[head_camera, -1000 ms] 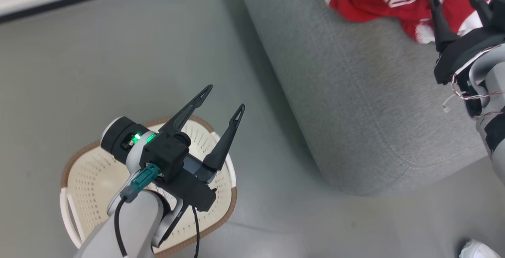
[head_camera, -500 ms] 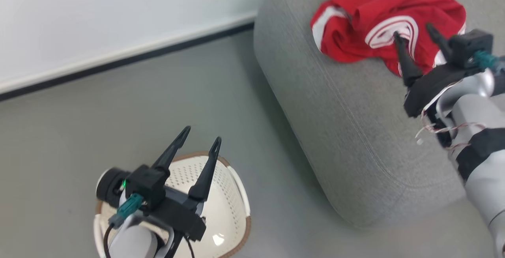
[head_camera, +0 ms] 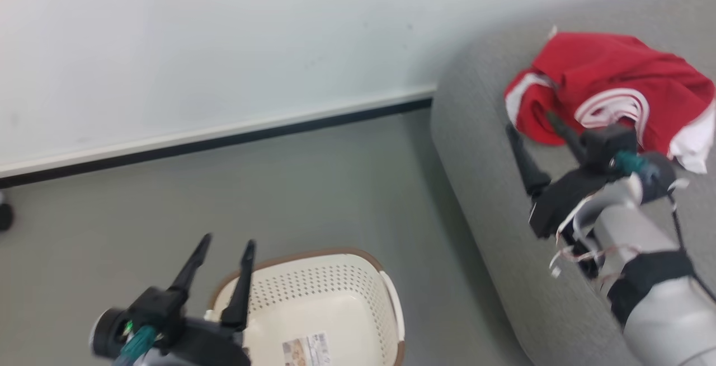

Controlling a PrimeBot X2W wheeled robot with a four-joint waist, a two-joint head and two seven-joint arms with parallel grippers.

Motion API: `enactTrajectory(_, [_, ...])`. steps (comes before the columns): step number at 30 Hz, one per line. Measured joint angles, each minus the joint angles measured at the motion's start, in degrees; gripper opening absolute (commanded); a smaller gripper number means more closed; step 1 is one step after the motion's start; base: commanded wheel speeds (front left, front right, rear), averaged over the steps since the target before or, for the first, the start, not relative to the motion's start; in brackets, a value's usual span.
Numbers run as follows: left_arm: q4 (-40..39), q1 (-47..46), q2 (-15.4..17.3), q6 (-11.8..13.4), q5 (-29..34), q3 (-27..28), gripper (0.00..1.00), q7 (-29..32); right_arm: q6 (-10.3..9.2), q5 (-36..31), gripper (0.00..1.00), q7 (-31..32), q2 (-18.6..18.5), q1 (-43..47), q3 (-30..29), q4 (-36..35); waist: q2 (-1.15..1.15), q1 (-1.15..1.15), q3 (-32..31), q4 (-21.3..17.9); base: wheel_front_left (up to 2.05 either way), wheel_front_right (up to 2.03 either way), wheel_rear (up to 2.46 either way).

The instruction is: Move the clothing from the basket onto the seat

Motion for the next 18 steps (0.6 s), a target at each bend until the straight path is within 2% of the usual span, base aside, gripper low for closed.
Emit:
enactTrajectory(4, [-0.07, 3.18, 0.90, 2.03, -0.47, 2.56, 1.00, -0.34, -0.01, 0.14, 1.00, 0.00, 0.71, 4.43, -0.19, -2.53, 0.00, 0.00, -2.20, 2.38, 0.00, 0.00, 0.00])
enactTrajectory(8, [-0.48, 6.65, 2.07, 3.04, -0.90, 5.38, 1.00, -0.56, -0.67, 0.18, 1.00, 0.00, 1.51, 8.58, -0.47, -5.80, 0.00, 0.00, -4.34, 4.42, 0.00, 0.00, 0.00])
enactTrajectory(18, [-2.58, 14.90, 3.21, 4.52, -1.68, 12.13, 1.00, -1.03, -5.60, 0.45, 1.00, 0.00, 3.01, 18.62, -1.43, -15.91, 0.00, 0.00, -7.89, 7.13, 0.00, 0.00, 0.00])
